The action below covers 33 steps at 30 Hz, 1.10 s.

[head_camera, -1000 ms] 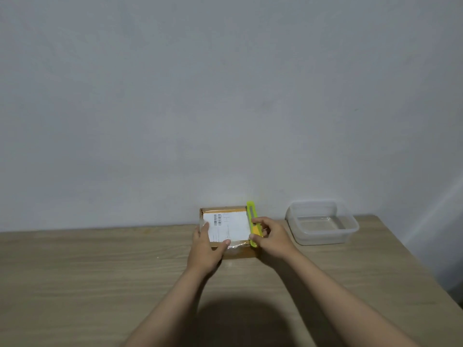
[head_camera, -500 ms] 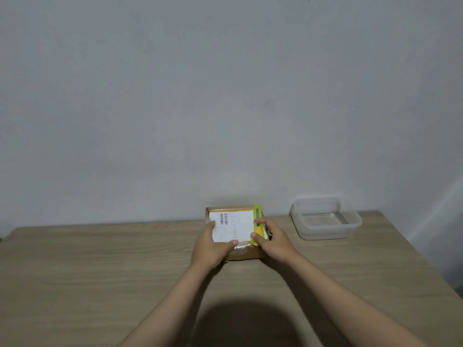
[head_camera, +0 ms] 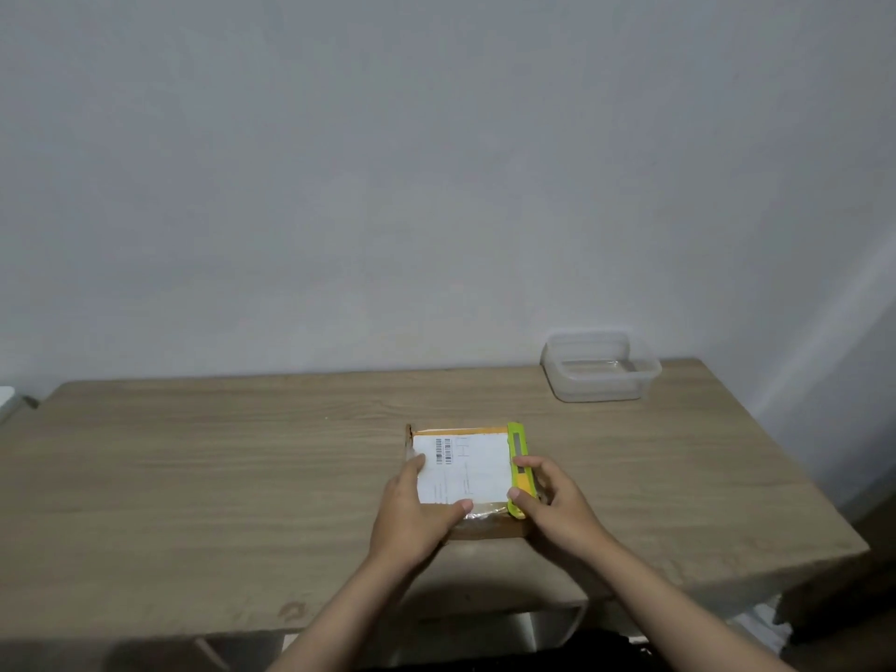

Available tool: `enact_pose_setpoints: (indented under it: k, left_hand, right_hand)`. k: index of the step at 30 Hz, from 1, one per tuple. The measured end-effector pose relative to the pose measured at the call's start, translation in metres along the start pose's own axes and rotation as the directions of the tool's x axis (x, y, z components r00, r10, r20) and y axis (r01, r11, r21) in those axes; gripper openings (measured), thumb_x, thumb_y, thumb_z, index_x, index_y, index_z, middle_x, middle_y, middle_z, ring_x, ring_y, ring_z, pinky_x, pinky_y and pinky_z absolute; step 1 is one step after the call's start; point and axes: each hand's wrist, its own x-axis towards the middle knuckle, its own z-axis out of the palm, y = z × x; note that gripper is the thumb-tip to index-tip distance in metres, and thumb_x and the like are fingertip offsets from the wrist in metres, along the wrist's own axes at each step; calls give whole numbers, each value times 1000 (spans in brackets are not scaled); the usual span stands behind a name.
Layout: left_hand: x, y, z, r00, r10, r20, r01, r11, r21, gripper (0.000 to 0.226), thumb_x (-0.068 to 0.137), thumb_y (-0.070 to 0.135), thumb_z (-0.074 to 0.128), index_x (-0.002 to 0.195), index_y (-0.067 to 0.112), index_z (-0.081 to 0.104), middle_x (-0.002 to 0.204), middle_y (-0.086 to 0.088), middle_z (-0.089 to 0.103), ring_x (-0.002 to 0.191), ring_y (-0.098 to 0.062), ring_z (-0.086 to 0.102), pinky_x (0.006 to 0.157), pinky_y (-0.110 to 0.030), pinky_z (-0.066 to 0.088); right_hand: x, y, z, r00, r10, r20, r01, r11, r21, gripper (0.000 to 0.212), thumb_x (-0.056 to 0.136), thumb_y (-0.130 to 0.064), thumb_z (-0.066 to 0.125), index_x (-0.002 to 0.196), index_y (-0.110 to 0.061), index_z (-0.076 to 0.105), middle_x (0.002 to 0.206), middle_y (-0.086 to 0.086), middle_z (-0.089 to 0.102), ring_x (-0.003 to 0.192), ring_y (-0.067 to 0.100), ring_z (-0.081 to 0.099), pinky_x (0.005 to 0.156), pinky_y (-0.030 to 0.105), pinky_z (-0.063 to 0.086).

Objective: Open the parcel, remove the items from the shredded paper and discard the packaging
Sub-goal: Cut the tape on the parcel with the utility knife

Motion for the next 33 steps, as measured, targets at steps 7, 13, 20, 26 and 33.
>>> enact_pose_setpoints:
  k: [7, 13, 20, 26, 33]
  left_hand:
    - [-2, -5, -5, 997, 3, 77, -6, 999, 39, 98, 58, 56, 78, 139, 34, 30, 120, 4, 35, 121, -16, 45, 94, -22, 35]
    - [2, -13, -3, 994, 55, 92, -56, 998, 6, 113, 48, 67, 71, 144, 31, 25, 137, 3, 37, 129, -14, 35, 107, -29, 32]
    - [3, -21, 3, 995, 88, 41, -85, 993, -79, 108, 51, 56, 81, 143, 31, 31, 138, 5, 40, 126, -9, 38, 106, -28, 33]
    - [3, -23, 4, 993, 119, 23, -116, 990, -83, 107, 52, 54, 81, 143, 28, 32, 139, 5, 41, 126, -9, 38, 108, -32, 34]
    - [3, -24, 7, 995, 104, -1, -103, 985, -139, 106, 51, 49, 84, 142, 28, 34, 133, 7, 43, 124, -8, 40, 107, -29, 35]
  right_hand:
    - [-4, 5, -16, 995, 100, -21, -95, 983, 155, 37, 83, 10, 58, 111, -15, 59, 105, 8, 69, 82, 9, 67, 69, 20, 52]
    - [-3, -2, -44, 996, 46, -78, -47, 999, -5, 39, 82, 9, 60, 107, -21, 61, 106, 15, 68, 85, 19, 72, 88, 35, 54]
    - [-18, -16, -43, 986, 41, -161, -50, 997, -52, 36, 89, -2, 56, 115, -26, 54, 76, 7, 58, 58, 27, 71, 53, 31, 54]
    - [-34, -32, -45, 997, 12, -71, -35, 943, -330, 41, 91, -8, 53, 123, -30, 42, 83, 1, 55, 49, 13, 63, 47, 24, 49]
    - [-38, -35, -42, 994, -57, -91, -4, 826, -564, 41, 86, -10, 54, 127, -18, 52, 88, 0, 60, 68, 13, 52, 59, 20, 36]
